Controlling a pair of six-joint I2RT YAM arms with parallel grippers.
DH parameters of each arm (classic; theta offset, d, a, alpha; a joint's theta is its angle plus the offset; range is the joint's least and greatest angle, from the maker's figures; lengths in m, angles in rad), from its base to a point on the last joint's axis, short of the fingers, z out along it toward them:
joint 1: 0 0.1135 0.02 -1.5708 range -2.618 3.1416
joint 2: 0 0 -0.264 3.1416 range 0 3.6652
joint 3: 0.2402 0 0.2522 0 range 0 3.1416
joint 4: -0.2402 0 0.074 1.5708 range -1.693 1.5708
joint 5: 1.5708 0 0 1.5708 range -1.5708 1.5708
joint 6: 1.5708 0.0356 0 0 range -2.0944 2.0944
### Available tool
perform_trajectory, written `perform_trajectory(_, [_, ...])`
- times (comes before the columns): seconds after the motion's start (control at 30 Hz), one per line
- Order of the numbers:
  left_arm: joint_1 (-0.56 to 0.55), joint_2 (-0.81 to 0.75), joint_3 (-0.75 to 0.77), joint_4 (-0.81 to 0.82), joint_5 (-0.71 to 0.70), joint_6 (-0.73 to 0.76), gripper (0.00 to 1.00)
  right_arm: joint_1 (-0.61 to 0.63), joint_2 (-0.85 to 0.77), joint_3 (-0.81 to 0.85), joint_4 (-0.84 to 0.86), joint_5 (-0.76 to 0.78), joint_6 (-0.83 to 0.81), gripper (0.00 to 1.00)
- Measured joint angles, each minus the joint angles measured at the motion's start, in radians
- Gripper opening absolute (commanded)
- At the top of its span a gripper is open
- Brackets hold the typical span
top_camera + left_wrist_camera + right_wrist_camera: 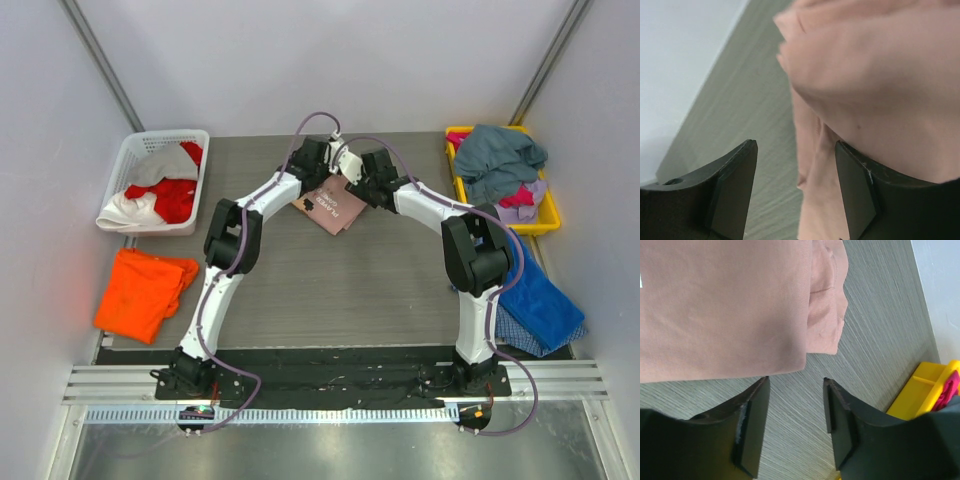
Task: Fold and stack the t-shirts
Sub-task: Fold the long partially folded tshirt into a neat square
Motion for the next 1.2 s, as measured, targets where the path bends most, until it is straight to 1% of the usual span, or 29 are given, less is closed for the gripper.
perform_trajectory(0.2, [0.0, -0.011, -0.024, -0.044, 0.036, -0.022, 0.7, 0.0, -0.007, -0.01, 0.004, -0.022, 0.047, 0.59])
perform_trajectory(0.33, [0.0, -0.004, 0.017, -0.085, 0.044, -0.027, 0.7, 0.0, -0.006, -0.01, 0.007, -0.026, 0.067, 0.59])
perform_trajectory(0.5, [0.0, 0.027, 0.074, -0.081, 0.026, -0.02, 0.7, 0.0, 0.026, -0.003, 0.026, -0.021, 0.076, 0.59])
perform_trajectory(0.7, [0.002, 0.062, 0.074, -0.068, -0.004, -0.003, 0.7, 0.0, 0.098, 0.006, 0.032, -0.013, 0.076, 0.59])
perform_trajectory(0.87, [0.002, 0.062, 0.074, -0.066, -0.015, 0.004, 0.69, 0.0, 0.111, 0.006, 0.034, 0.004, 0.075, 0.58])
perform_trajectory(1.03, [0.002, 0.051, 0.054, -0.059, -0.02, -0.01, 0.69, 0.0, 0.111, 0.006, 0.037, 0.016, 0.075, 0.58])
perform_trajectory(1.2, [0.008, -0.004, -0.001, -0.087, -0.026, -0.032, 0.7, 0.0, 0.084, -0.002, 0.025, 0.039, 0.088, 0.58])
